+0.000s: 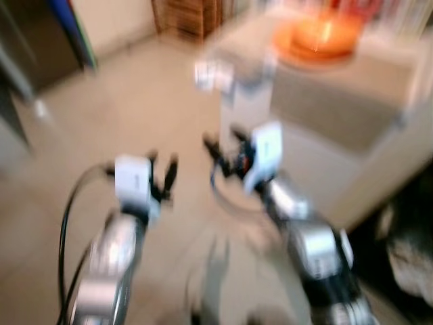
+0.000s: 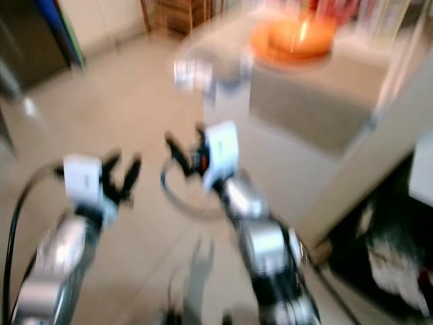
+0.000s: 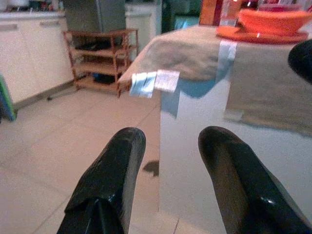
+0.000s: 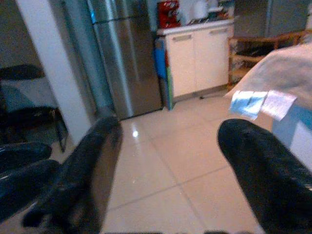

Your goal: Setting the table

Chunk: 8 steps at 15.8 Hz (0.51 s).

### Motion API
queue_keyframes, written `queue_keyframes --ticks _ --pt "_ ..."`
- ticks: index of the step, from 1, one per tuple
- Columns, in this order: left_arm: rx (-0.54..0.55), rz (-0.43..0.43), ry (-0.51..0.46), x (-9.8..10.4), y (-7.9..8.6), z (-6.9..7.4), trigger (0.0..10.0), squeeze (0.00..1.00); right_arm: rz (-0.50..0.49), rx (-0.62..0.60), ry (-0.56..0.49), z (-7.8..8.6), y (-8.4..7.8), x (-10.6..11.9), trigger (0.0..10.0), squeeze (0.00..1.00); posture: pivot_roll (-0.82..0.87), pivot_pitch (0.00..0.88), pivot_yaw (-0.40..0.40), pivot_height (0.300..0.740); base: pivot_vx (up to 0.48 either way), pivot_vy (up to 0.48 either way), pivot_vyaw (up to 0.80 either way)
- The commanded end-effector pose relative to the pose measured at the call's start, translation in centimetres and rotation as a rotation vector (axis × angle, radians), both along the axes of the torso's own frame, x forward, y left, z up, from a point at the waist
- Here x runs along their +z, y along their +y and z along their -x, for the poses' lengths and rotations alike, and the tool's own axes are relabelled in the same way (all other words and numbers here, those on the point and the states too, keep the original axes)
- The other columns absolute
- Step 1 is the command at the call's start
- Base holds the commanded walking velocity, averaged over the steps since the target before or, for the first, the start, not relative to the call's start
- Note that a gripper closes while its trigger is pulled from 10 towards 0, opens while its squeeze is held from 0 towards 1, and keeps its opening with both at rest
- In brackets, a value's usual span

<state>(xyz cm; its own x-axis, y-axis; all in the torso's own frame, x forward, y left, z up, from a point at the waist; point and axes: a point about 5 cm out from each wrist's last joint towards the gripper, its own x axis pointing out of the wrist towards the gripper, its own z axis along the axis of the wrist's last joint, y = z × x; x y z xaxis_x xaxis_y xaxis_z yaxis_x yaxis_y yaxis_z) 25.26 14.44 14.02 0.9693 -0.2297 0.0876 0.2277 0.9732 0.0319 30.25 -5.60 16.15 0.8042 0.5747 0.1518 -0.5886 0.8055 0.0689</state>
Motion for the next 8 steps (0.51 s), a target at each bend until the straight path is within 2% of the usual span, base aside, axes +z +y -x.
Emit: queue_keyframes --ticks 1,3,4,5,7,8 --pt "-0.034 0.009 -0.015 0.5 -0.7 0.0 10.0 0.00 -0.004 -0.049 -0.020 -0.3 -1.0 0.5 10.0 1.00 -0.06 0.120 0.002 0.740 0.480 0.000 0.00" --pt "-0.041 0.005 -0.022 0.7 -0.8 -0.1 10.0 0.00 -0.029 -0.085 -0.028 -0.7 -1.4 1.2 10.0 1.00 -0.06 0.118 0.002 0.740 0.480 0.000 0.00" --pt "-0.045 0.005 -0.028 0.9 -0.8 -0.2 10.0 0.00 -0.017 -0.086 -0.045 -0.9 -1.3 1.9 10.0 0.17 -0.06 0.116 0.002 0.740 0.480 0.000 -0.80" --pt "-0.048 0.005 -0.031 1.0 -0.9 -0.2 10.0 0.00 -0.032 -0.082 -0.040 -1.1 -1.2 2.3 10.0 0.00 -0.06 0.116 0.000 0.740 0.480 0.000 -0.80" --pt "-0.051 0.005 -0.045 1.5 -0.9 -0.4 10.0 0.00 -0.071 -0.073 -0.079 -1.3 -1.0 3.9 10.0 0.00 -0.06 0.115 0.002 0.740 0.480 0.000 -0.80" --pt "-0.051 0.004 -0.051 1.7 -0.9 -0.5 10.0 0.00 -0.066 -0.039 -0.140 -1.0 -0.5 5.3 10.0 0.00 -0.06 0.113 0.004 0.740 0.480 0.000 -0.80"
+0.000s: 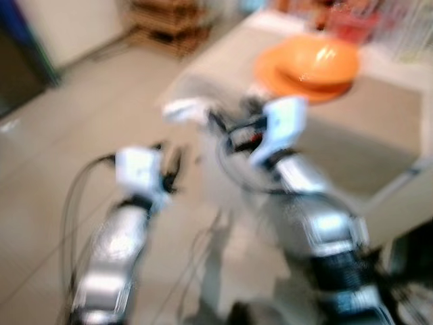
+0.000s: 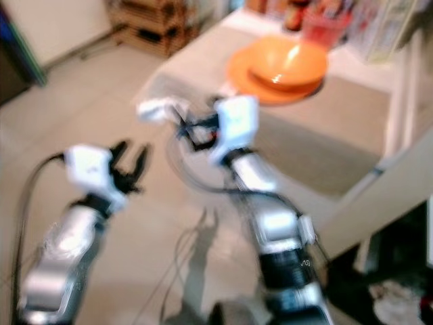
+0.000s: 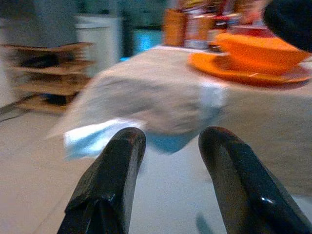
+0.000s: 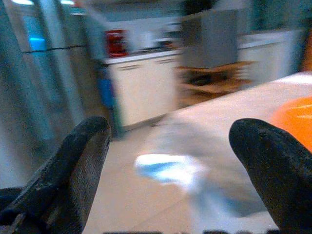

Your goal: Setting the table

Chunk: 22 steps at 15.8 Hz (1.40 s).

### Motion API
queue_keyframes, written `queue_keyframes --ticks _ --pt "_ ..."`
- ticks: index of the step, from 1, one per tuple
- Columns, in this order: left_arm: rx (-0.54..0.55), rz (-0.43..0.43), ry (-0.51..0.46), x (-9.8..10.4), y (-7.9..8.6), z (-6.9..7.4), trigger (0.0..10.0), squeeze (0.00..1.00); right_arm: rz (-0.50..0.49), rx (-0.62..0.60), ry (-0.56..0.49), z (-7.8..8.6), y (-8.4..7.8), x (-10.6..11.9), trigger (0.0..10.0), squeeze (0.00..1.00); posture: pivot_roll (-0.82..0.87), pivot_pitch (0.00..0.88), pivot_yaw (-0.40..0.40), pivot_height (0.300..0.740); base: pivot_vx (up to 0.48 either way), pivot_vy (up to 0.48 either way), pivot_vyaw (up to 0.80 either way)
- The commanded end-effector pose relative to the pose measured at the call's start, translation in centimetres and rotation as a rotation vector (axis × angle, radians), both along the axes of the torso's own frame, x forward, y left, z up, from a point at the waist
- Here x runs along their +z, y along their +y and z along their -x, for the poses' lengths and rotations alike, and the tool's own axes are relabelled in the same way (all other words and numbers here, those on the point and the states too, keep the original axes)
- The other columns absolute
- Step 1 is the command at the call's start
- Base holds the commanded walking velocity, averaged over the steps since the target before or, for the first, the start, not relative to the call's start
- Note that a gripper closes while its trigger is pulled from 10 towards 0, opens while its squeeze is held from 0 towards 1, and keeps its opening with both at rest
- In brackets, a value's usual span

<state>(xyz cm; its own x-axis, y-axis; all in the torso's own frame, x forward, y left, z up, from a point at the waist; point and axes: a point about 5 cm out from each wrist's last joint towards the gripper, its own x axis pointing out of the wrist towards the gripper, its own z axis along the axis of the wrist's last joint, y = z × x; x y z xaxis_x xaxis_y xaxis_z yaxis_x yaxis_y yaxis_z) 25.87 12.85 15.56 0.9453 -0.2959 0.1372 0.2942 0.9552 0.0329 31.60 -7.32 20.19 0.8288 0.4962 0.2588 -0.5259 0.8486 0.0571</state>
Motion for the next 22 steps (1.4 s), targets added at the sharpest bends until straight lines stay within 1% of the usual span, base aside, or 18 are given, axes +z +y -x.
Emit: queue_keyframes --ticks 1,2,3,4,5,7,8,10,11,12,13,14,15,16,18,20,21,22 --pt "0.019 -0.008 -0.004 0.2 0.7 0.1 10.0 0.00 -0.018 0.075 -0.078 0.5 1.6 2.0 10.0 0.00 -0.06 0.111 0.006 0.740 0.480 0.000 -0.80" --pt "0.015 -0.010 -0.005 0.2 0.6 0.0 10.0 0.00 0.042 0.122 -0.162 0.9 2.3 3.1 10.0 0.00 -0.06 0.110 0.007 0.740 0.480 0.000 -0.80" --pt "0.006 -0.008 -0.010 0.3 0.5 0.1 10.0 0.00 0.129 0.115 -0.240 1.1 2.5 3.9 10.0 0.00 -0.06 0.111 0.007 0.740 0.480 0.000 -0.80" --pt "0.004 -0.001 -0.016 0.5 0.4 0.1 10.0 0.00 0.245 0.050 -0.310 1.0 2.2 4.5 10.0 0.00 -0.06 0.113 0.004 0.740 0.296 0.000 -0.80" --pt "-0.005 0.018 -0.023 0.7 0.3 0.2 10.0 0.00 0.386 0.017 -0.359 0.8 2.0 4.4 10.0 0.00 -0.06 0.114 0.003 0.740 0.000 0.000 -0.56" --pt "0.000 0.011 -0.024 0.8 0.4 0.3 10.0 0.00 0.534 -0.018 -0.383 0.4 1.3 4.2 10.0 0.00 -0.06 0.115 0.003 0.740 0.000 0.000 -0.55" --pt "0.001 0.012 -0.025 0.9 0.4 0.3 10.0 0.00 0.566 -0.011 -0.392 0.4 1.2 4.1 10.0 0.00 -0.06 0.115 0.003 0.740 0.000 0.000 -0.54" --pt "0.016 0.013 -0.033 1.1 0.6 0.1 10.0 0.00 0.697 0.046 -0.429 0.7 1.4 3.4 10.0 0.00 -0.06 0.113 0.002 0.740 0.000 0.000 -0.38" --pt "0.025 0.013 -0.038 1.3 0.6 0.0 10.0 0.00 0.733 0.131 -0.437 1.1 2.0 3.1 10.0 0.00 -0.06 0.112 0.001 0.740 0.000 0.000 0.00" --pt "0.039 0.016 -0.046 1.5 0.8 0.0 10.0 0.00 0.698 0.256 -0.463 2.0 3.0 3.4 10.0 0.00 -0.06 0.113 -0.001 0.740 0.000 0.000 0.00" --pt "0.043 0.017 -0.046 1.5 0.8 0.0 10.0 0.00 0.692 0.268 -0.472 2.1 3.1 3.5 10.0 0.00 -0.06 0.113 -0.002 0.740 0.000 0.000 0.00" --pt "0.047 0.017 -0.044 1.4 0.7 0.1 10.0 0.00 0.776 0.208 -0.486 1.1 2.9 3.5 10.0 0.00 -0.06 0.118 -0.003 0.740 0.000 0.000 0.00" --pt "0.048 0.018 -0.043 1.4 0.7 0.2 10.0 0.00 0.815 0.167 -0.481 0.5 2.7 3.5 10.0 0.00 -0.06 0.120 -0.003 0.740 0.000 0.000 0.00" --pt "0.049 0.022 -0.040 1.4 0.6 0.3 10.0 0.00 0.910 0.096 -0.464 -0.7 2.5 3.1 10.0 0.00 -0.06 0.123 -0.004 0.740 0.000 0.000 0.00" --pt "0.052 0.026 -0.036 1.3 0.5 0.5 10.0 0.00 0.969 0.086 -0.418 -1.7 3.1 2.4 10.0 0.00 -0.06 0.134 -0.009 0.740 0.000 0.000 0.00" --pt "0.056 0.026 -0.032 1.3 0.4 0.6 10.0 0.00 0.944 0.145 -0.408 -1.6 4.4 2.2 10.0 0.00 -0.06 0.152 -0.015 0.740 0.000 0.000 0.00" --pt "0.064 0.026 -0.032 1.4 0.4 0.8 10.0 0.00 0.897 0.206 -0.436 -1.2 5.6 2.6 10.0 0.00 -0.06 0.165 -0.018 0.740 0.000 0.000 0.00" --pt "0.071 0.030 -0.031 1.5 0.3 1.1 10.0 0.00 0.884 0.212 -0.456 -1.2 5.9 3.0 10.0 0.00 -0.05 0.188 -0.022 0.740 0.000 0.000 0.00"
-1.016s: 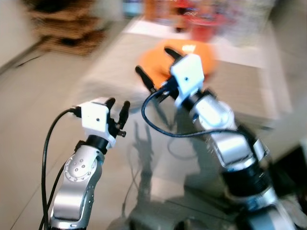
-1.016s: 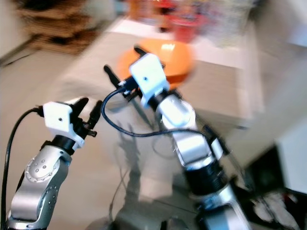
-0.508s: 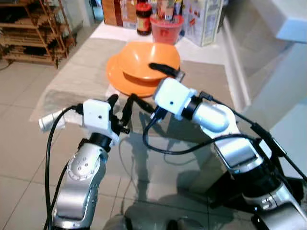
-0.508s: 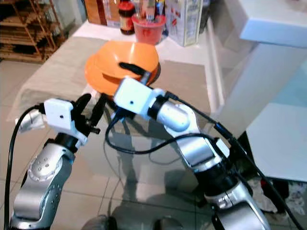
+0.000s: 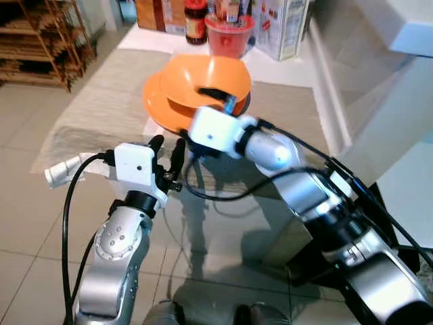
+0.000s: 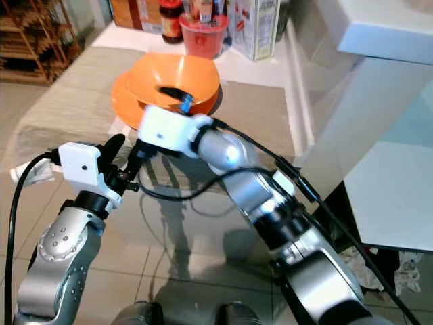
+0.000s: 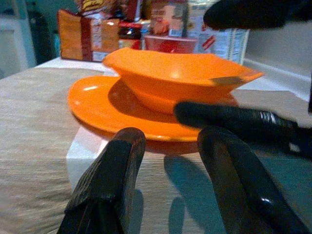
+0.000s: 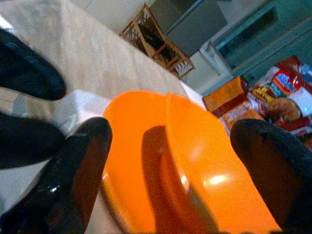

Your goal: Setting the table

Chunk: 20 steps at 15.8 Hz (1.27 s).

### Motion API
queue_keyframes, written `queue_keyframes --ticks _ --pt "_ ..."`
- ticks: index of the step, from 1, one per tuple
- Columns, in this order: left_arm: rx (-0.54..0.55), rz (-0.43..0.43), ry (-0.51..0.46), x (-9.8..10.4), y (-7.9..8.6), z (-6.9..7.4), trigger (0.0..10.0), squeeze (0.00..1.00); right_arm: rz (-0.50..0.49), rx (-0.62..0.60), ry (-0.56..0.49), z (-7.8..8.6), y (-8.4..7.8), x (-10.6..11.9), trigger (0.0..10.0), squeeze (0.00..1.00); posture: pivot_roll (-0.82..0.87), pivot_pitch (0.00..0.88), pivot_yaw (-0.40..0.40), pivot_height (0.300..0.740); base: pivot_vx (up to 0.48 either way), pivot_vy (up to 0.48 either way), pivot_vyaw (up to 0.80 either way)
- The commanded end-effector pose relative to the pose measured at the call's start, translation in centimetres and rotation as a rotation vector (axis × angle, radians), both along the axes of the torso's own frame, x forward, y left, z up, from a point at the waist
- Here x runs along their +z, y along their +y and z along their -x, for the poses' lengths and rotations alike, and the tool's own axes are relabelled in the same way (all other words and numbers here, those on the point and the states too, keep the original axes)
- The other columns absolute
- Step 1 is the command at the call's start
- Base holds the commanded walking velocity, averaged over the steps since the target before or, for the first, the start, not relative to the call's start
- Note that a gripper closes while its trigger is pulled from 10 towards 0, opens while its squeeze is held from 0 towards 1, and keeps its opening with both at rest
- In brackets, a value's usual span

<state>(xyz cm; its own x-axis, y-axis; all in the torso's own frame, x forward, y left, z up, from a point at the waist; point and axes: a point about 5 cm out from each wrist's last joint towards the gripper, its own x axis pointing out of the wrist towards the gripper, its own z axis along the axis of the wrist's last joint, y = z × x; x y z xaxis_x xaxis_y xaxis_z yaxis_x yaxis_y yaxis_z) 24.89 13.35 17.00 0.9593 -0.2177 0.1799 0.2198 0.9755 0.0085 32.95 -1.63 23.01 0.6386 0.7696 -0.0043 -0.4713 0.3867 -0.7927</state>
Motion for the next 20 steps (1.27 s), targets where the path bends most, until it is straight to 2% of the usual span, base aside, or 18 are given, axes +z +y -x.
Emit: queue_keyframes --ticks 1,3,4,6,7,8,12,20 --pt "0.008 0.002 0.012 0.0 -0.1 0.5 10.0 0.00 0.018 -0.002 -0.021 -0.6 -0.1 0.7 10.0 0.00 -0.05 0.212 -0.027 0.740 0.000 0.000 0.00" --pt "0.017 0.010 0.027 -0.3 -0.2 1.2 10.0 0.00 0.060 -0.051 -0.047 -1.6 -0.8 1.3 10.0 0.00 -0.06 0.225 -0.031 0.740 0.000 0.000 0.00" --pt "0.019 0.017 0.043 -0.5 -0.4 1.7 10.0 0.00 0.110 -0.074 -0.029 -1.9 -1.2 1.6 10.0 0.00 -0.06 0.243 -0.036 0.740 0.000 0.000 0.00" --pt "0.025 0.023 0.050 -0.5 -0.4 1.8 10.0 0.00 0.135 -0.038 0.066 -1.3 -0.9 1.4 10.0 0.00 -0.06 0.256 -0.040 0.740 0.000 0.000 0.00" --pt "0.027 0.025 0.051 -0.5 -0.5 1.9 10.0 0.00 0.124 -0.029 0.085 -1.2 -0.8 1.5 3.5 0.00 -0.06 0.257 -0.041 0.740 0.000 0.000 0.00" --pt "0.031 0.026 0.051 -0.4 -0.5 2.0 10.0 0.00 0.096 -0.055 0.082 -1.5 -0.9 1.9 0.0 0.00 -0.06 0.260 -0.041 0.740 0.000 0.000 0.00" --pt "0.044 0.032 0.048 -0.1 -0.4 2.1 10.0 0.00 0.044 -0.113 0.028 -2.0 -1.1 3.5 0.0 0.00 -0.05 0.258 -0.044 0.740 0.000 0.000 0.00" --pt "0.045 0.026 0.045 0.0 -0.6 1.8 10.0 0.00 0.079 -0.108 0.028 -1.5 -1.0 3.3 0.0 0.00 -0.06 0.248 -0.048 0.740 0.000 0.000 0.00"
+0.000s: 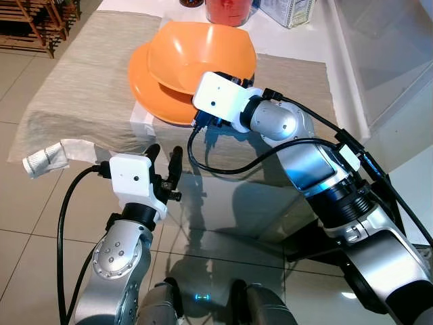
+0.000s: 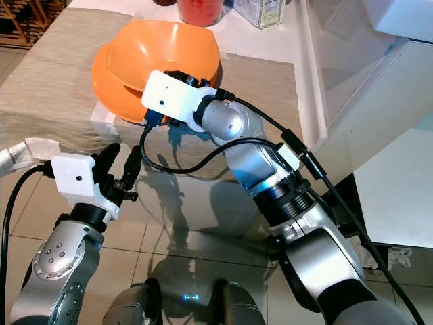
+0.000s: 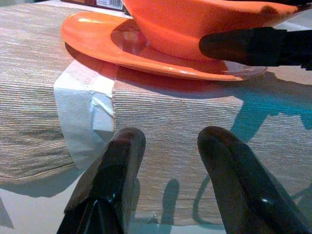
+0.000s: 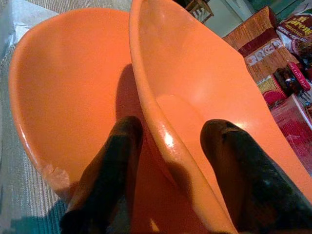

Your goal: Setting the table

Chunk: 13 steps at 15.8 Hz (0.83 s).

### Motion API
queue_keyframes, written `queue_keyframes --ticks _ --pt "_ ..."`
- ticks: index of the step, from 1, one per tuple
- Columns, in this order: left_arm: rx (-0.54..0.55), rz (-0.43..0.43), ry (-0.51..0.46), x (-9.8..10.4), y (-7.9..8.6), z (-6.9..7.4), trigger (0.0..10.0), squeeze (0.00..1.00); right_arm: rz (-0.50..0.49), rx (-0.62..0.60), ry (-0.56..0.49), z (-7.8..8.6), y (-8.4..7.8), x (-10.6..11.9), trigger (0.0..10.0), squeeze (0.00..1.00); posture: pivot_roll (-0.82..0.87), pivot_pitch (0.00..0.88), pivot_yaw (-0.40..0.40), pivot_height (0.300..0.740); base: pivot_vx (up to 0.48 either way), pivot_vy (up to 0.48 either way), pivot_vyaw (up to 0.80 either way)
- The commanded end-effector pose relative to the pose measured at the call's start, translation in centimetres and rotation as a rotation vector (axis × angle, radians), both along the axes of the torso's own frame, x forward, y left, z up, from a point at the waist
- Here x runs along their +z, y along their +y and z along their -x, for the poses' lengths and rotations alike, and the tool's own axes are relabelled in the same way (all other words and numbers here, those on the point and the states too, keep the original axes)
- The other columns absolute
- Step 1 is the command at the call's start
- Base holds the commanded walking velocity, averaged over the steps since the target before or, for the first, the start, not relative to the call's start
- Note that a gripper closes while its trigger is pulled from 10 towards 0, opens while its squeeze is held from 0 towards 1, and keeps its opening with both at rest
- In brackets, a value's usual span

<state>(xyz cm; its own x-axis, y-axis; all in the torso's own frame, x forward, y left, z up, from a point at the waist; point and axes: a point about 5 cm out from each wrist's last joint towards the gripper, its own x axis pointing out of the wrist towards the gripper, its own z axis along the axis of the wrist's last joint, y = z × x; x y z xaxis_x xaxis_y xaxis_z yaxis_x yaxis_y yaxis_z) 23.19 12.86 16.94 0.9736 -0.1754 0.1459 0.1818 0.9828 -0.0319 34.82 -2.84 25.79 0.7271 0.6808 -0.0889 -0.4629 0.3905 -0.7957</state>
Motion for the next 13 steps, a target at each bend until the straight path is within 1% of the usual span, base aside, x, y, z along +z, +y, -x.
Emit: queue_keyframes --ticks 1,5,8,13 --pt "0.006 -0.007 0.003 0.1 -0.1 0.1 10.0 0.00 0.016 0.018 -0.023 0.3 0.2 0.6 0.0 0.00 -0.06 0.248 -0.048 0.740 0.000 0.000 0.00" --pt "0.001 -0.008 -0.006 0.3 -0.1 -0.1 10.0 0.00 -0.021 0.040 -0.039 0.6 0.3 1.4 0.0 0.00 -0.06 0.237 -0.045 0.740 0.000 0.000 0.00" --pt "-0.006 -0.005 -0.012 0.4 -0.1 -0.2 10.0 0.00 -0.023 0.044 -0.053 0.7 0.2 1.7 0.0 0.00 -0.06 0.233 -0.042 0.740 0.000 0.000 0.00" --pt "-0.005 -0.003 -0.017 0.5 -0.1 -0.3 10.0 0.00 -0.009 0.029 -0.062 0.6 -0.2 1.5 0.0 0.00 -0.06 0.230 -0.043 0.740 0.000 0.000 0.00"
